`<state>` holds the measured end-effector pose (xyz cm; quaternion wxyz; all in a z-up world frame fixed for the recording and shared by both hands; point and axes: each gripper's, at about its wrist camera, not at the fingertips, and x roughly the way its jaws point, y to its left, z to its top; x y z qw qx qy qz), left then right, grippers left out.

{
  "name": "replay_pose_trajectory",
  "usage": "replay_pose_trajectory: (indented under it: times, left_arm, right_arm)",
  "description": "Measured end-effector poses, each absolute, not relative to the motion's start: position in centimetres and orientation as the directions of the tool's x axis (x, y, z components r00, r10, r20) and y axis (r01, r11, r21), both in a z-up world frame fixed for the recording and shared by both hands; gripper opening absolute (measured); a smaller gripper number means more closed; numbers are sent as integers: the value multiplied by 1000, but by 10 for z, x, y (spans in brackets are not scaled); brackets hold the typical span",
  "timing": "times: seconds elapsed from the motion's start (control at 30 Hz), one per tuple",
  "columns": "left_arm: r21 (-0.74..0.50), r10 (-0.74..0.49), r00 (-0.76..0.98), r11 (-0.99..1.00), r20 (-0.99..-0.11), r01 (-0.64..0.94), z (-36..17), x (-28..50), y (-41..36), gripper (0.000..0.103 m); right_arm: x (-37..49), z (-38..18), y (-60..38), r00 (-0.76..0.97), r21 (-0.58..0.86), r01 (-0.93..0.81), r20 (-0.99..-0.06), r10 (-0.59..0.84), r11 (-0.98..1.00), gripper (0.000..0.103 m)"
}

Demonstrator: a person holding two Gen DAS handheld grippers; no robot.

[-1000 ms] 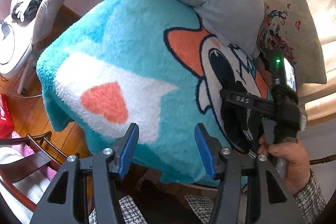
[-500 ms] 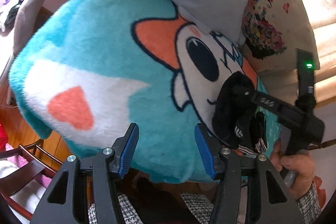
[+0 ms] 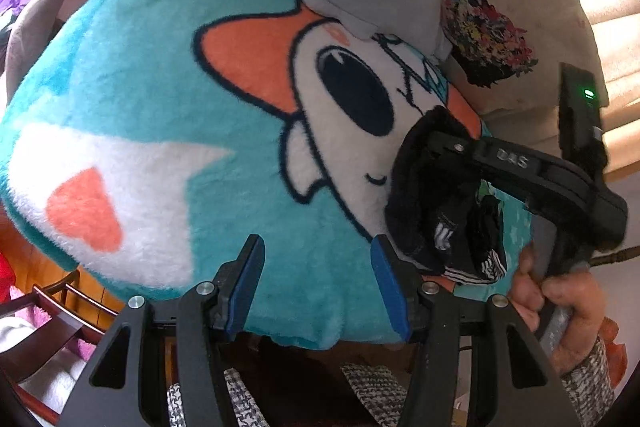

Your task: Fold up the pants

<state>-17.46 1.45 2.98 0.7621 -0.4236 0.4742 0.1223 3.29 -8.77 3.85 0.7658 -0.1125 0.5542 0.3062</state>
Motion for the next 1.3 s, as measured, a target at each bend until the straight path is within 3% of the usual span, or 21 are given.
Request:
replay_pose_trajectory:
  times: [0.03, 0.1, 0.33, 0.37, 0.4, 0.43, 0.5, 0.63, 1.03, 1.3]
  left_arm:
    - [-527, -206, 521, 602, -828, -599, 30, -179, 17, 54]
    - [-527, -193, 524, 583, -830, -619, 28, -187, 24, 54]
    - [-525, -161, 527, 520, -835, -674, 23, -220, 43, 54]
    - [-525, -161, 526, 518, -835, -675, 22, -223, 44, 54]
    - [-525, -161, 525, 518, -836, -676, 21, -224, 44, 54]
    - [-524, -160, 525, 519, -836, -675, 21, -226, 44, 54]
    - [-529, -170, 526, 520, -833, -671, 18, -225, 43, 54]
    - [-554, -216, 529, 528, -821, -644, 12, -211, 34, 54]
    - [-581, -302, 523, 621, -797, -526, 28, -137, -29, 54]
    - [-559, -293, 519, 671, -803, -487, 50, -92, -63, 54]
  right_arm:
    - [33, 36, -85, 195, 169, -589, -919, 342, 790, 53]
    - [28, 31, -77, 197, 171, -581, -919, 342, 796, 71]
    - [9, -4, -32, 297, -92, -643, -945, 136, 761, 74]
    - [8, -8, -31, 311, -104, -643, -941, 134, 759, 74]
    - [7, -7, -33, 324, -96, -637, -934, 153, 765, 67]
    - [6, -6, -35, 327, -85, -636, -930, 167, 767, 51]
    - [4, -2, -41, 324, -67, -650, -926, 197, 757, 35]
    - [6, 14, -61, 306, 6, -646, -914, 266, 764, 23]
    - [24, 72, -180, 233, 356, -538, -808, 541, 764, 20]
    - [65, 64, -289, 233, 543, -371, -731, 641, 754, 20]
